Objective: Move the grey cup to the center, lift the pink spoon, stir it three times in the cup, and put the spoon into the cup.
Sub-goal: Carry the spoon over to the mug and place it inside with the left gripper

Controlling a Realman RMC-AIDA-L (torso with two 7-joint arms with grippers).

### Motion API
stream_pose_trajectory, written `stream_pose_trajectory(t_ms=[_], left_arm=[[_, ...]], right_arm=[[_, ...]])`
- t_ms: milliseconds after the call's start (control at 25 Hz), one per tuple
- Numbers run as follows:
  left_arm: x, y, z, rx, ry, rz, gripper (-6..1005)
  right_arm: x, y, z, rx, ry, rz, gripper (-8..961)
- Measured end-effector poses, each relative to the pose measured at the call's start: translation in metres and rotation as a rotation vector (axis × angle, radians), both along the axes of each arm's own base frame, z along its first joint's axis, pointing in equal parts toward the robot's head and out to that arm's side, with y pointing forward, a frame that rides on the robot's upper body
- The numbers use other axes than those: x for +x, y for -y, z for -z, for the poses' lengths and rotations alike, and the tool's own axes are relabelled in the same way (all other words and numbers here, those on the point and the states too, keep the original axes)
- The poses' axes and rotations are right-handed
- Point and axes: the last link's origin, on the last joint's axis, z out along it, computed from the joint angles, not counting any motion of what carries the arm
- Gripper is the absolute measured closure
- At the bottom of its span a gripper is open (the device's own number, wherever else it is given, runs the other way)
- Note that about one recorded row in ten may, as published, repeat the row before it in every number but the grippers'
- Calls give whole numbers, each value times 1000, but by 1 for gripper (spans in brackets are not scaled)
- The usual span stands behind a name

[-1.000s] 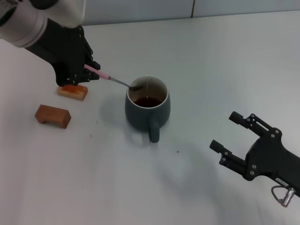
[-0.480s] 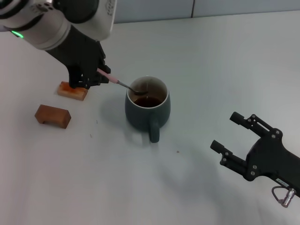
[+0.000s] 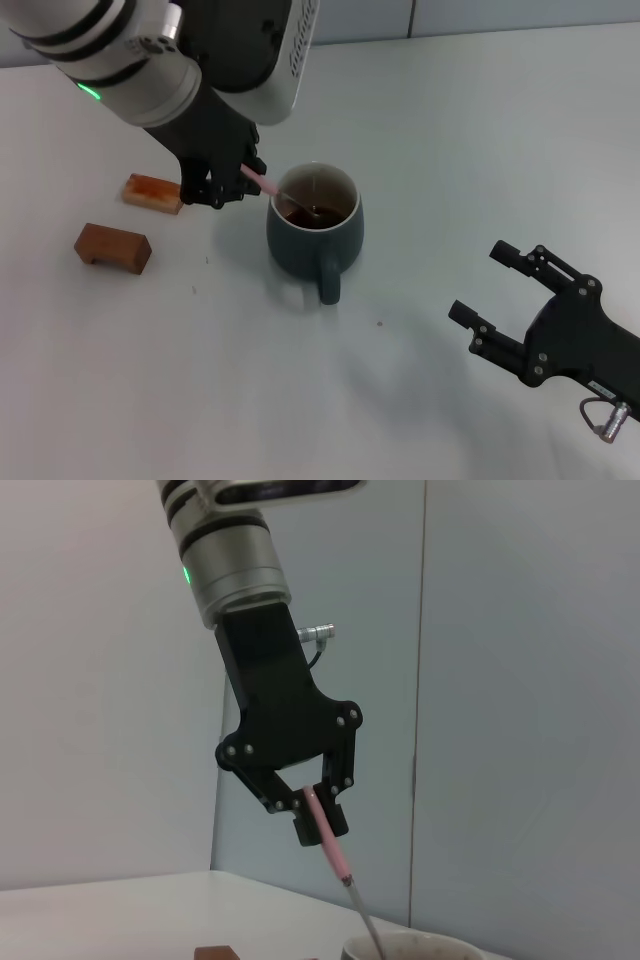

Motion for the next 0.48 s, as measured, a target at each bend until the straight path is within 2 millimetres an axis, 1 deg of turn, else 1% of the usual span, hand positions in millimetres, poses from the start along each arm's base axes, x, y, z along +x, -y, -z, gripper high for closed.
stream_pose_trajectory(t_ms=[200,400,480], left_arm=[[-4,2,-3,14,-29,-13,873],[-11,-2,-8,51,-71,-33,873],[-10,-4,-9,57,-69,-29,873]], right_arm=[[0,0,0,-1,2,0,191],[0,-1,1,-4,5,3,192],[0,-1,1,-4,6,3,192]])
